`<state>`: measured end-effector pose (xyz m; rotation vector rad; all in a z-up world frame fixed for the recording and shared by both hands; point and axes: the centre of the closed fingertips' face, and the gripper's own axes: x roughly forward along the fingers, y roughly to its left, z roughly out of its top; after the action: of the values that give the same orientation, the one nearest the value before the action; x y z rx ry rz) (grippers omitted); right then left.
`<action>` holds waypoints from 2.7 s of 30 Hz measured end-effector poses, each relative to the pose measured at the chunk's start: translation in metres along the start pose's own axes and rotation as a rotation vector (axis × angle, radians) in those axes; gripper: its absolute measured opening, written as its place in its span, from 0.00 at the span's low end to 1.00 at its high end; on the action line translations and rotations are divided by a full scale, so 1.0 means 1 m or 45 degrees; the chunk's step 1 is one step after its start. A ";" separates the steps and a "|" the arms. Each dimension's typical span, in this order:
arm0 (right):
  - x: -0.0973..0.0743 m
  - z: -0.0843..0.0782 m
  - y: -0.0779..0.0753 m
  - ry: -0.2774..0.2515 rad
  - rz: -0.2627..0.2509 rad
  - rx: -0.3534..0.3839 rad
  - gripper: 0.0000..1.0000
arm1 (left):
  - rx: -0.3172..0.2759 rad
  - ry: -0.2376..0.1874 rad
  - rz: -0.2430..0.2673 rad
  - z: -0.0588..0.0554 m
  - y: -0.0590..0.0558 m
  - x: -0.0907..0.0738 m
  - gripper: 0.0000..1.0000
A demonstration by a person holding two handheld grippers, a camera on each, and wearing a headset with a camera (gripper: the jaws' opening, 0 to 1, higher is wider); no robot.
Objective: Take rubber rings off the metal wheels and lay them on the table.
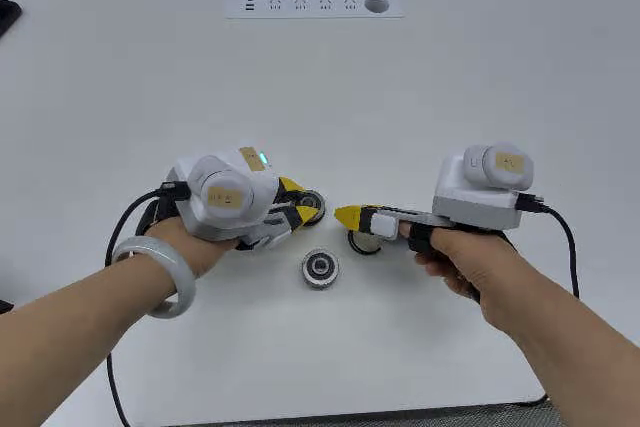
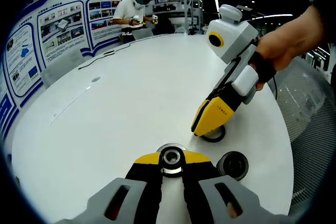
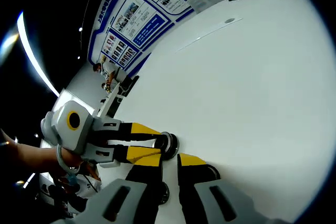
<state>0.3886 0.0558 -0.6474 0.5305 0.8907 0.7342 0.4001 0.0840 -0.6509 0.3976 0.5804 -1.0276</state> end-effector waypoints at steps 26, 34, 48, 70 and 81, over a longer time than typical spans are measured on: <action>0.031 0.014 0.000 0.028 0.055 0.044 0.15 | -0.031 -0.041 0.010 0.000 0.001 0.001 0.14; 0.036 0.008 0.003 0.068 0.096 0.076 0.16 | -0.032 -0.047 0.009 -0.001 0.001 0.001 0.14; 0.026 0.003 0.006 0.084 0.125 0.078 0.13 | -0.032 -0.047 0.010 0.000 0.000 0.000 0.14; 0.021 0.000 0.004 0.112 0.113 0.084 0.03 | -0.025 -0.047 0.009 -0.001 0.000 0.000 0.14; 0.021 0.002 0.006 0.106 0.116 0.079 0.02 | -0.031 -0.049 0.008 -0.001 0.001 0.000 0.14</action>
<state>0.3963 0.0755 -0.6526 0.6024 0.9744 0.8183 0.4004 0.0846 -0.6520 0.3572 0.5561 -1.0189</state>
